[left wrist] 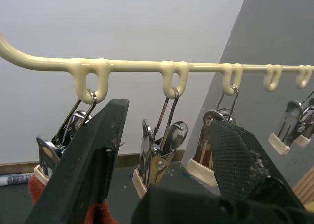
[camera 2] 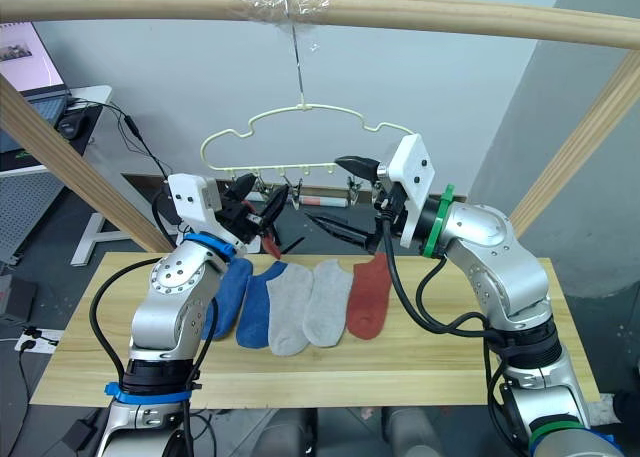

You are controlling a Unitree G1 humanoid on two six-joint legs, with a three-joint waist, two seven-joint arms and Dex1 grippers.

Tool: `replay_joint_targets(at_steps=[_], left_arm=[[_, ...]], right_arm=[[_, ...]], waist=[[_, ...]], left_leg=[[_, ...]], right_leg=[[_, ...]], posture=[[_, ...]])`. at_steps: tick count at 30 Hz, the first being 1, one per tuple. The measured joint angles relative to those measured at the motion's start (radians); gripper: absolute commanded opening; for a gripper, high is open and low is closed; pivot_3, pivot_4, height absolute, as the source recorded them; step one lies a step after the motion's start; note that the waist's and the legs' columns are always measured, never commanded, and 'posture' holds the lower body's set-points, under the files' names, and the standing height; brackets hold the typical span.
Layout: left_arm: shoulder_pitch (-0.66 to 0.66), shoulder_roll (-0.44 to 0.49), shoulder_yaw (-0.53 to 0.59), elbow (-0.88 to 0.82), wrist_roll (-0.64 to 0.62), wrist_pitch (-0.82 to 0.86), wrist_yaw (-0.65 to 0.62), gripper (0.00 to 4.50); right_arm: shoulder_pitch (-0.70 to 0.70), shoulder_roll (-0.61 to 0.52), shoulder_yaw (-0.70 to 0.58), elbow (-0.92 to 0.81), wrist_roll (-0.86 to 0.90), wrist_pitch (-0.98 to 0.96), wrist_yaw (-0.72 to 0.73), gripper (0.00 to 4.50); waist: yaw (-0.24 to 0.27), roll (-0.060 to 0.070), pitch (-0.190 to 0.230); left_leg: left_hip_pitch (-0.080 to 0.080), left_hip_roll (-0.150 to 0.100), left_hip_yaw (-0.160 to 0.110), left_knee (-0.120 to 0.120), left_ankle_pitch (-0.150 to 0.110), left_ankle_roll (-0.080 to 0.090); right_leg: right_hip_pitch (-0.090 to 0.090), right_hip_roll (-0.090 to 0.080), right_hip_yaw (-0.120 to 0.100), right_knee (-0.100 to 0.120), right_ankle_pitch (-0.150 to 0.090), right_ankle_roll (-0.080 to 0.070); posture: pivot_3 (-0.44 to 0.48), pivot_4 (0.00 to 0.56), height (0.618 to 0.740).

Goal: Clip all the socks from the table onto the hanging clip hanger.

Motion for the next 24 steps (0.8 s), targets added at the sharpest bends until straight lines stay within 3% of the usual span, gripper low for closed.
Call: replay_joint_targets(at_steps=[4, 7, 14, 17, 24], left_arm=[[0.0, -0.001, 0.0, 0.0, 0.0, -0.001, -0.001, 3.04], [0.0, -0.001, 0.0, 0.0, -0.001, -0.009, -0.002, 2.5], [0.0, -0.012, 0.001, 0.0, -0.011, -0.014, -0.005, 0.52], [0.0, -0.014, 0.002, 0.0, -0.014, -0.014, -0.004, 0.05], [0.0, -0.016, 0.003, -0.004, -0.037, 0.002, -0.002, 0.02]], right_arm=[[0.0, 0.0, 0.0, 0.0, 0.0, 0.0, 0.0, 4.5], [0.0, 0.0, 0.0, 0.0, 0.0, 0.0, 0.0, 4.5], [0.0, 0.0, 0.0, 0.0, 0.0, 0.0, 0.001, 4.5], [0.0, 0.0, 0.0, 0.0, 0.0, 0.0, 0.001, 4.5], [0.01, 0.0, 0.0, 0.0, 0.0, 0.0, -0.004, 4.5]], waist=[[0.0, 0.0, 0.0], [0.0, 0.0, 0.0], [0.0, 0.0, 0.0], [0.0, 0.0, 0.0], [0.0, 0.0, 0.0]], left_leg=[[0.0, 0.0, 0.0, 0.0, 0.0, 0.0], [0.0, 0.0, 0.0, 0.0, 0.0, 0.0], [0.0, 0.0, 0.0, 0.0, 0.0, 0.0], [0.0, 0.0, 0.0, 0.0, 0.0, 0.0], [0.0, 0.0, 0.0, 0.0, 0.0, 0.0]], right_leg=[[0.0, 0.0, 0.0, 0.0, 0.0, 0.0], [0.0, 0.0, 0.0, 0.0, 0.0, 0.0], [0.0, 0.0, 0.0, 0.0, 0.0, 0.0], [0.0, 0.0, 0.0, 0.0, 0.0, 0.0], [0.0, 0.0, 0.0, 0.0, 0.0, 0.0]], posture=[[-0.123, 0.237, 0.74], [-0.123, 0.237, 0.74], [-0.123, 0.237, 0.74], [-0.123, 0.237, 0.74], [-0.121, 0.238, 0.74]])
